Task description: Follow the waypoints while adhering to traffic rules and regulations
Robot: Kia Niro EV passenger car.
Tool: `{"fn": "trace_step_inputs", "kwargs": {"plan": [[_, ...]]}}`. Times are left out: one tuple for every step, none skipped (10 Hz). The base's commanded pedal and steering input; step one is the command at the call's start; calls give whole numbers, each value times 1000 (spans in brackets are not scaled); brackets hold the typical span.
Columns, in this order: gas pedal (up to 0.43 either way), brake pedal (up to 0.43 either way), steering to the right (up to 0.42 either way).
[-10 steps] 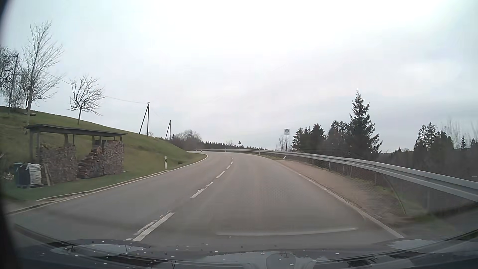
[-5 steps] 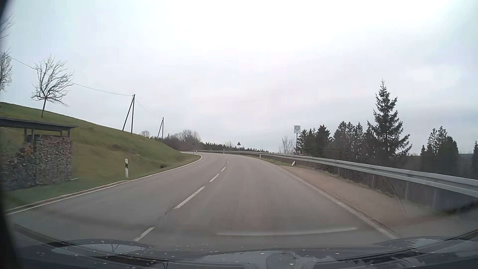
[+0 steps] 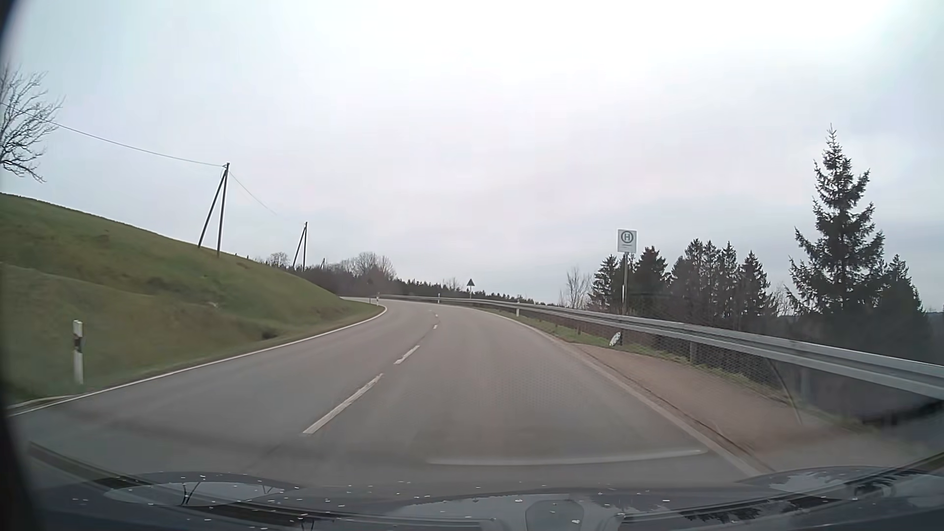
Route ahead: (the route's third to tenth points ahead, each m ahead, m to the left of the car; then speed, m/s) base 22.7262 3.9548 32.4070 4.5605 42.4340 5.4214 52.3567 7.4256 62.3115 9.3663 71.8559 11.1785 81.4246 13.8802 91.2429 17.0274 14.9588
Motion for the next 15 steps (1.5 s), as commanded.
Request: {"fn": "trace_step_inputs", "kwargs": {"plan": [[311, 0, -11], [311, 0, -19], [311, 0, -22], [311, 0, -23], [311, 0, -25], [311, 0, -24], [311, 0, -22], [311, 0, -22], [311, 0, -22], [311, 0, -22], [311, 0, -22], [299, 0, -22], [268, 0, -22], [228, 0, -21], [220, 0, -21]]}}
